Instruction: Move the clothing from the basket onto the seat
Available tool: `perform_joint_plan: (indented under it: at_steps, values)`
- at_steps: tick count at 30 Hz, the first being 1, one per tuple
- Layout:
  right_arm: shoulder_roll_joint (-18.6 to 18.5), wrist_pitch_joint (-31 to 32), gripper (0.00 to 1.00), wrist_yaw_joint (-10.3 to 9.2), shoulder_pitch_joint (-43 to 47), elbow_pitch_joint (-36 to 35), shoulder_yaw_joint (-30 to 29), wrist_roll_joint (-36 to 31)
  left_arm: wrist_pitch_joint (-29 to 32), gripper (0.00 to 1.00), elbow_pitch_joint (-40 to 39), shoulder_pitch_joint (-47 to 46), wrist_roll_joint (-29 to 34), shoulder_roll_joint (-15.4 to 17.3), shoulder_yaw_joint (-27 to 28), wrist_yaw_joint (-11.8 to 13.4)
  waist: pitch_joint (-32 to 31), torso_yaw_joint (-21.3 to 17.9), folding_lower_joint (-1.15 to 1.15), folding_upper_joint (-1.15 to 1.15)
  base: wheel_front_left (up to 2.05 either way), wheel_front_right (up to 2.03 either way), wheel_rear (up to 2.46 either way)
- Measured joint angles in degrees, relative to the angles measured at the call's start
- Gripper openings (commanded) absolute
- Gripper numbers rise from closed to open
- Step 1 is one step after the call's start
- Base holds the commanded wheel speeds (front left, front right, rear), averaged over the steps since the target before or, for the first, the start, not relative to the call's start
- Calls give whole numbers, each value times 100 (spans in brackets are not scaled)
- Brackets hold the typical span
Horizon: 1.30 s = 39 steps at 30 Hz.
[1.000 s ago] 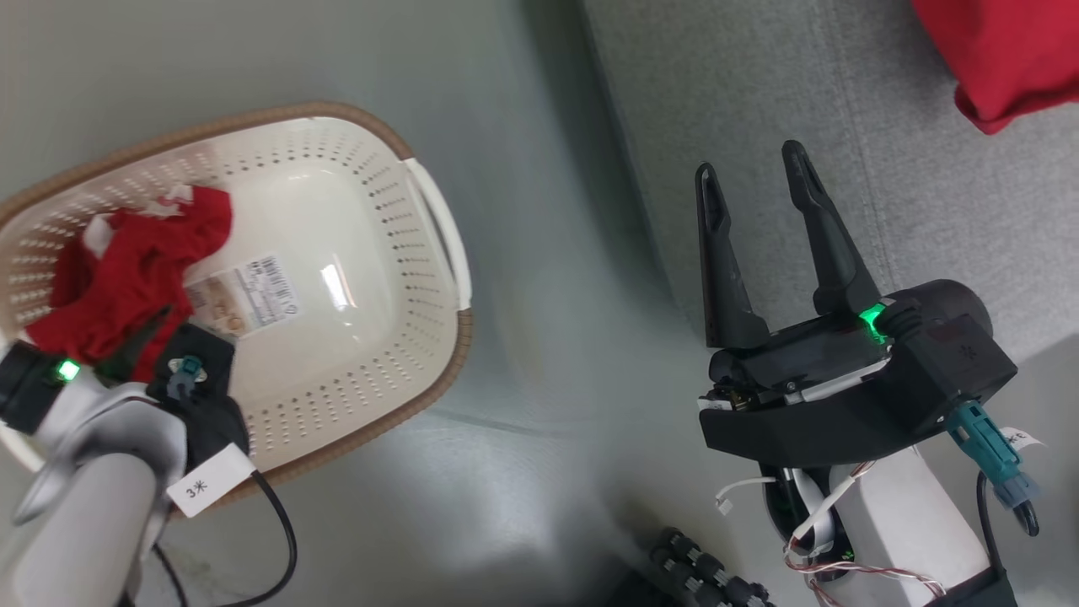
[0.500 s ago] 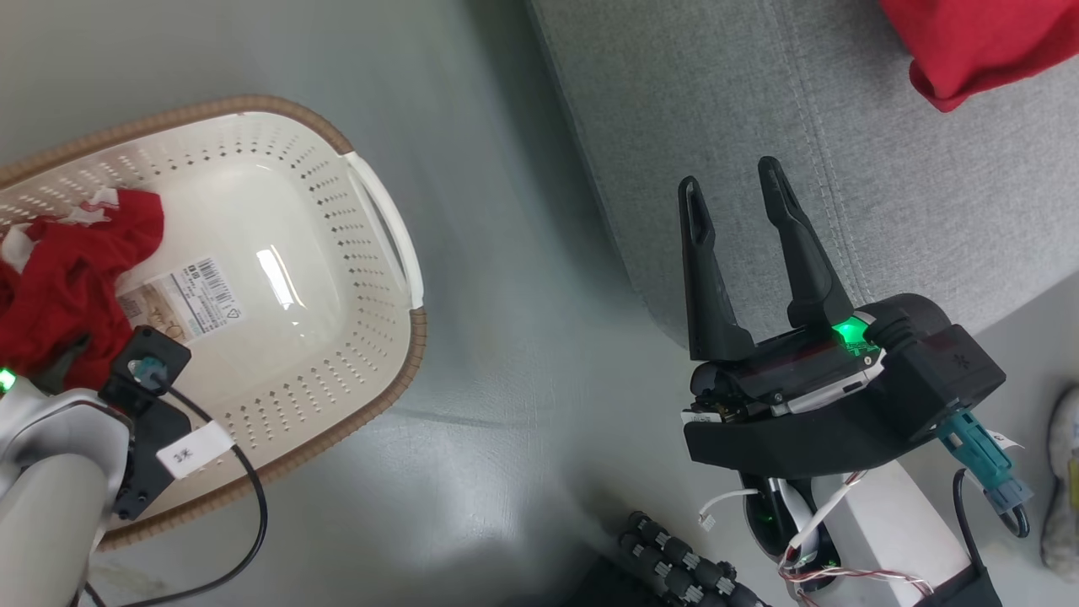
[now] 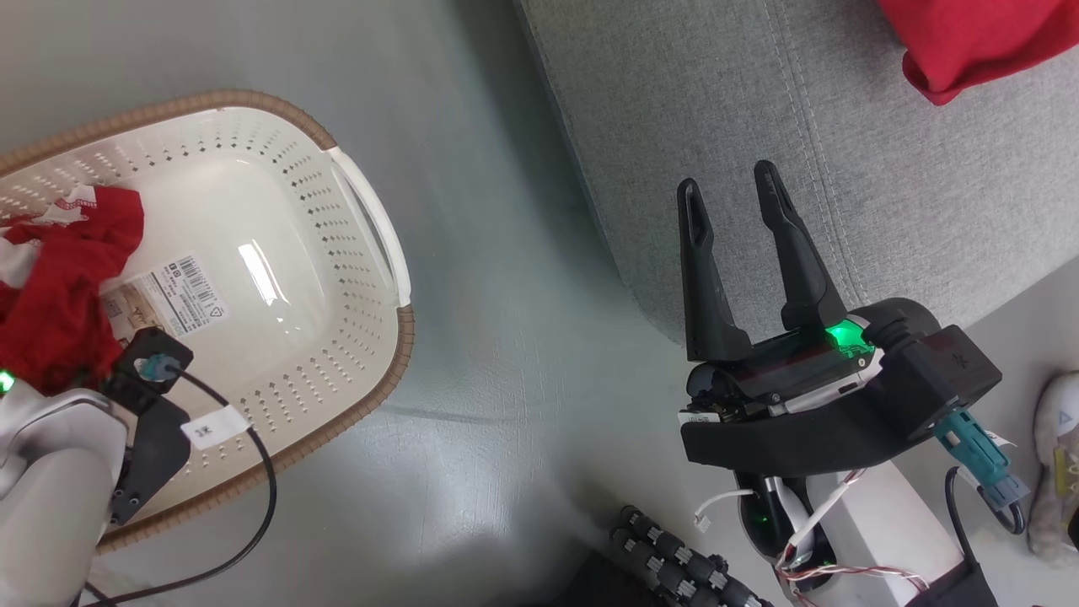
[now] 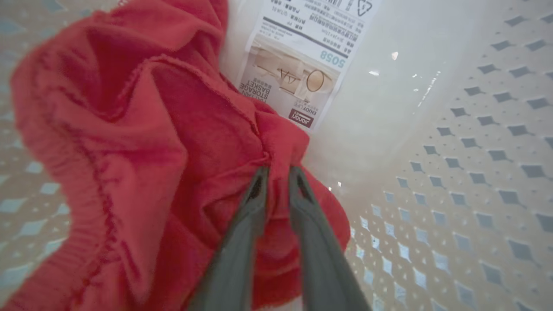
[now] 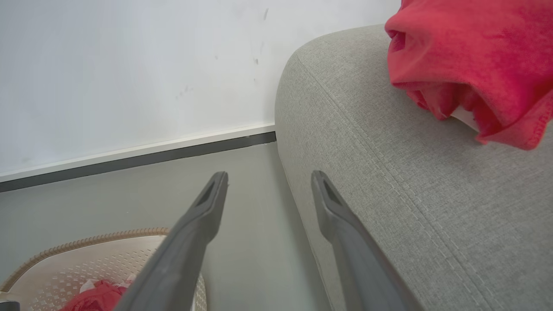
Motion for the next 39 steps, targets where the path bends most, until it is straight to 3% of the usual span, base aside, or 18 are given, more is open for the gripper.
perform_joint_plan:
  at_steps: [7,12,28,39]
  values:
    - [1,-44,100,-1,-91,137,-35,43,47,0,103,-134,41,-172,-82,4,-8,22,0,0,0,0,0]
    - [3,-49,100,-13,-111,241,-144,16,-73,0,118,-230,-103,-482,20,56,-85,114,0,0,0,0,0]
    - [1,-88,100,-18,-122,605,-428,-534,-1138,0,110,-140,-1380,-1362,877,154,-610,742,0,-1,0,0,0]
    - [-18,-90,100,-18,-97,886,-567,-935,-1835,0,19,-44,-1866,-1835,1172,49,-1094,1243,0,-1,0,0,0]
